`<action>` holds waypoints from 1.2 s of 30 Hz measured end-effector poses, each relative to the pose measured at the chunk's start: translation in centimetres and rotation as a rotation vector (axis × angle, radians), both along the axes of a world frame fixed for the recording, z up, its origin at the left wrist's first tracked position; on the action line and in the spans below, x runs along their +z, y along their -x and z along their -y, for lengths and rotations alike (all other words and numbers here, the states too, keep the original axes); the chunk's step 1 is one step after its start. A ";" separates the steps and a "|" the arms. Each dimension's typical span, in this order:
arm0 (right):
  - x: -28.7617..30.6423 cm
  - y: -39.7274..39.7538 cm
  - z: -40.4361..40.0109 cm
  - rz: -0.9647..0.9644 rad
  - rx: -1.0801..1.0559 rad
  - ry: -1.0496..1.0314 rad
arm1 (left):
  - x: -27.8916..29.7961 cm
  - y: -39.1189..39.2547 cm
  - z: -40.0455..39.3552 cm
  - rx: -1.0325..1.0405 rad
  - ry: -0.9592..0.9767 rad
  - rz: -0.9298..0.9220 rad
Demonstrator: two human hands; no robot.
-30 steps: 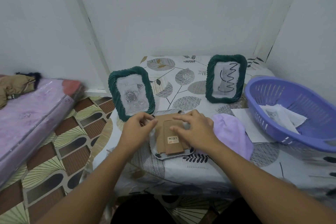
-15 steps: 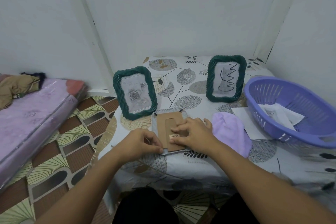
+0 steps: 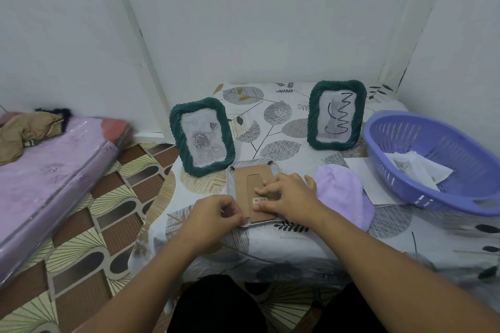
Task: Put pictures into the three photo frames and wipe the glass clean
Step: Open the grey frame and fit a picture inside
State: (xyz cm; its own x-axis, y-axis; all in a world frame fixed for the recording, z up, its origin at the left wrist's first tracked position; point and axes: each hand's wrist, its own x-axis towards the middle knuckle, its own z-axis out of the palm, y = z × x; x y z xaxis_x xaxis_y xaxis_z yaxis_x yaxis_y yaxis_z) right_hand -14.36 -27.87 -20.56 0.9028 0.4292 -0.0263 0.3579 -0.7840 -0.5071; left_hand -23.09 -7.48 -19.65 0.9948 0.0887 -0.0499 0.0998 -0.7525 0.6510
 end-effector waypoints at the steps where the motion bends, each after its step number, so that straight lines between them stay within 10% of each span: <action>1: 0.0 0.0 0.0 -0.001 0.000 0.002 | -0.2 0.2 0.3 0.022 -0.006 0.024; 36: 2.6 -1.4 3.1 -0.004 0.100 -0.033 | -0.9 -4.5 1.0 0.069 0.252 -0.023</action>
